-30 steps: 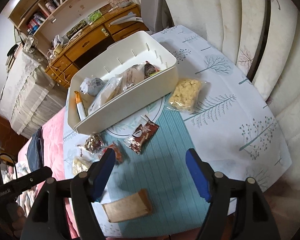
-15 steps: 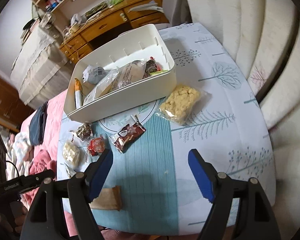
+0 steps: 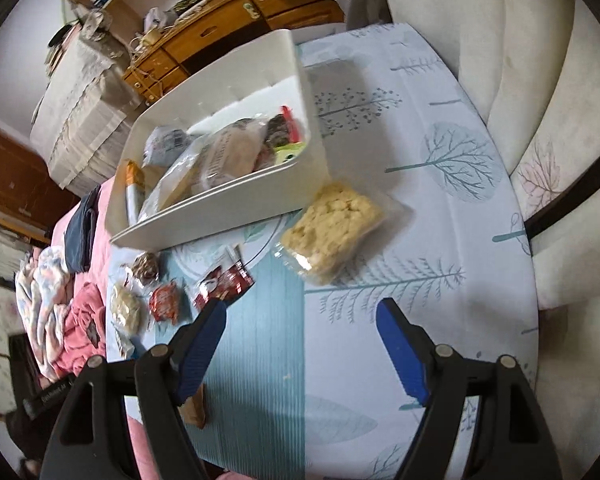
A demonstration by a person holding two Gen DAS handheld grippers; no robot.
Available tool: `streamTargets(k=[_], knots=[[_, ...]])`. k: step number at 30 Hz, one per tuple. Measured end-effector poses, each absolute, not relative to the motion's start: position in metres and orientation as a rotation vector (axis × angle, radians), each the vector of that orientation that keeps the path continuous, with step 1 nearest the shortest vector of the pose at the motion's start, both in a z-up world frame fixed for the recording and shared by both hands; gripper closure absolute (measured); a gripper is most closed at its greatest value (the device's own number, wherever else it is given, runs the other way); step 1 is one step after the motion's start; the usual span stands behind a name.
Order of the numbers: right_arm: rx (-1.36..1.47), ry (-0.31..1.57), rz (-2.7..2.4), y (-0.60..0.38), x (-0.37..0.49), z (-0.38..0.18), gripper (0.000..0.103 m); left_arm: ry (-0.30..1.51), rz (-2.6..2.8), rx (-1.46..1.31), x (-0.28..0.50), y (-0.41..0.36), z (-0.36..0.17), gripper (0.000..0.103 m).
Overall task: Organize snacks
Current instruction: 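Move the right gripper to the clear puffed-snack bag while the left gripper approaches the brown paper bag, then grasp the clear puffed-snack bag with the right gripper while the left gripper grasps the brown paper bag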
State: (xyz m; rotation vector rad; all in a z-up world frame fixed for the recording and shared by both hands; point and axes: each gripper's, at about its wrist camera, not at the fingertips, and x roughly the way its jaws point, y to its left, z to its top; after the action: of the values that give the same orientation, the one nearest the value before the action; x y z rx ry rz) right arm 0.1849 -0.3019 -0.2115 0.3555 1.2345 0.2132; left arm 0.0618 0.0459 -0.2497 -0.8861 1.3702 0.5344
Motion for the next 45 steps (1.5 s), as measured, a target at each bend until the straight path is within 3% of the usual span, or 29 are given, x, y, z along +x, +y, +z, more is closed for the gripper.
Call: streamTargets(k=[18, 32, 34, 39, 45], knots=[[0.450, 1.279, 0.140, -0.305, 0.248, -0.268, 0.025, 1.328, 0.828, -1.277, 0.027, 0.049, -0.311, 0.019], [0.333, 1.317, 0.006, -0.282, 0.273, -0.293, 0.025, 1.312, 0.936, -1.328, 0.016, 0.053, -0.333, 0.019], [0.301, 1.320, -0.012, -0.279, 0.276, -0.294, 0.026, 1.312, 0.947, -1.327, 0.022, 0.056, -0.331, 0.021], [0.217, 1.335, -0.029, -0.270, 0.279, -0.296, 0.031, 1.324, 0.989, -1.316, 0.022, 0.055, -0.323, 0.038], [0.199, 1.353, -0.022, -0.268, 0.279, -0.293, 0.040, 1.313, 0.987, -1.319, 0.008, 0.053, -0.319, 0.044]])
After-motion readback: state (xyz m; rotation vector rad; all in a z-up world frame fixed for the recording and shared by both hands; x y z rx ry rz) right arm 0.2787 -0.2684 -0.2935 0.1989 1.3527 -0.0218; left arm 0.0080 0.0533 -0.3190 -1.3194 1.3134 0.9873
